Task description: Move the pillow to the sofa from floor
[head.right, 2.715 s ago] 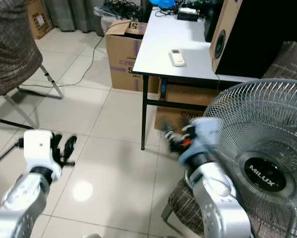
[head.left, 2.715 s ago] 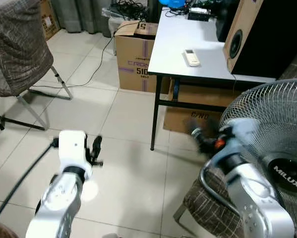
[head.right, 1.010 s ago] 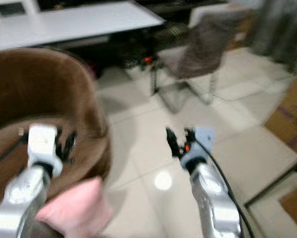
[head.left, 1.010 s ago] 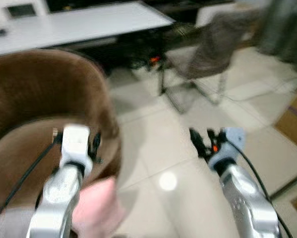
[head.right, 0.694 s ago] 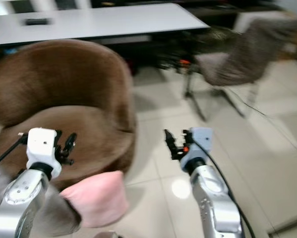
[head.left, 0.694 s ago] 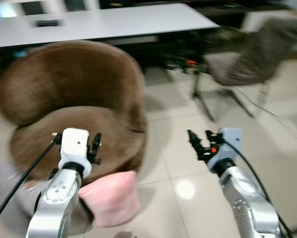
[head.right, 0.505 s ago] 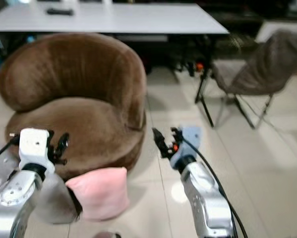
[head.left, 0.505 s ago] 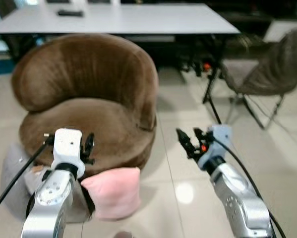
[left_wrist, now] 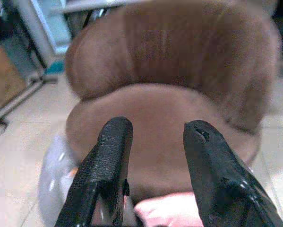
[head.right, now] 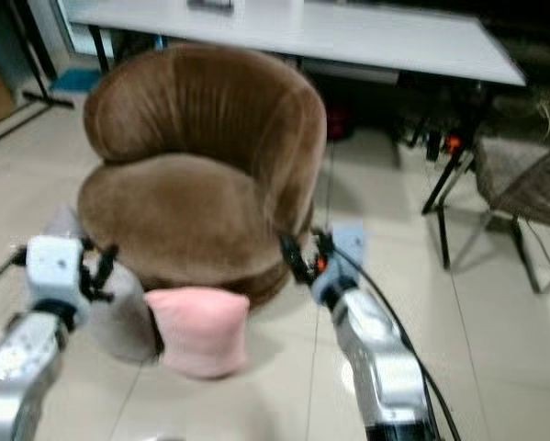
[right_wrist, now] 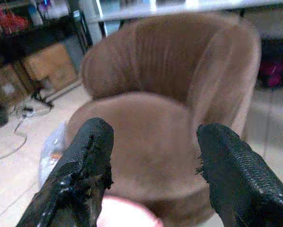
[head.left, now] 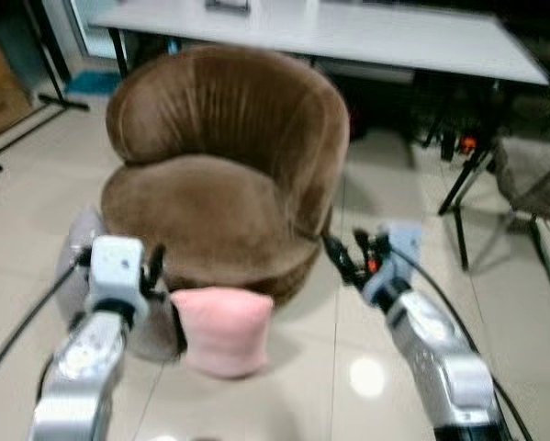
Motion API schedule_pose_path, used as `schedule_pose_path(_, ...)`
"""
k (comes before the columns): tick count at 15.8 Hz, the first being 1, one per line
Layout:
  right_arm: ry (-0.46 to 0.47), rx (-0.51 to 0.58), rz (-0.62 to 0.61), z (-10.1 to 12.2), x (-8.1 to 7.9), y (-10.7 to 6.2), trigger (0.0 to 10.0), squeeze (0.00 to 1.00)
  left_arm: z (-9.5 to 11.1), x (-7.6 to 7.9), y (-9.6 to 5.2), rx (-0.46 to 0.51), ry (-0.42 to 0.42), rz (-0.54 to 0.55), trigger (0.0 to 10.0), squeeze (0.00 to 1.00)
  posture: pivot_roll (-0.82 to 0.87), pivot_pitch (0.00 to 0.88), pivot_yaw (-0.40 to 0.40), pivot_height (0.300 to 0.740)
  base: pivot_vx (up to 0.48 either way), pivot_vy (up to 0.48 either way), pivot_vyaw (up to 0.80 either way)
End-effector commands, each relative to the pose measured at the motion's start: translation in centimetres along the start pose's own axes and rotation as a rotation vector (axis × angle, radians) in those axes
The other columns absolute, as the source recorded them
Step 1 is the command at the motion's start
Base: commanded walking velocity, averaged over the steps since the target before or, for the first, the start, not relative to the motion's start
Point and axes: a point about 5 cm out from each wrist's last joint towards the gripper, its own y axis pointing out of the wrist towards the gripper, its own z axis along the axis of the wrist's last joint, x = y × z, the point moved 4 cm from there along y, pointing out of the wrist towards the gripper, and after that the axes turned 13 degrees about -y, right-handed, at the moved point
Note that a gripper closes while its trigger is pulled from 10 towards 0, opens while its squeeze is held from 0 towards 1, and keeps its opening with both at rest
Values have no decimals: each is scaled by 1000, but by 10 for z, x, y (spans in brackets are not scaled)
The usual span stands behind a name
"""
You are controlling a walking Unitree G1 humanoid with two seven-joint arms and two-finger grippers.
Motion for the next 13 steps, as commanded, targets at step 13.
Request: schedule_pose_path(13, -60, -19, -211, -6, 38, -10, 10000, 0, 2, 6, 0, 47, -45, -20, 10000, 0, 58, 0, -30, 740, 0, 0, 0)
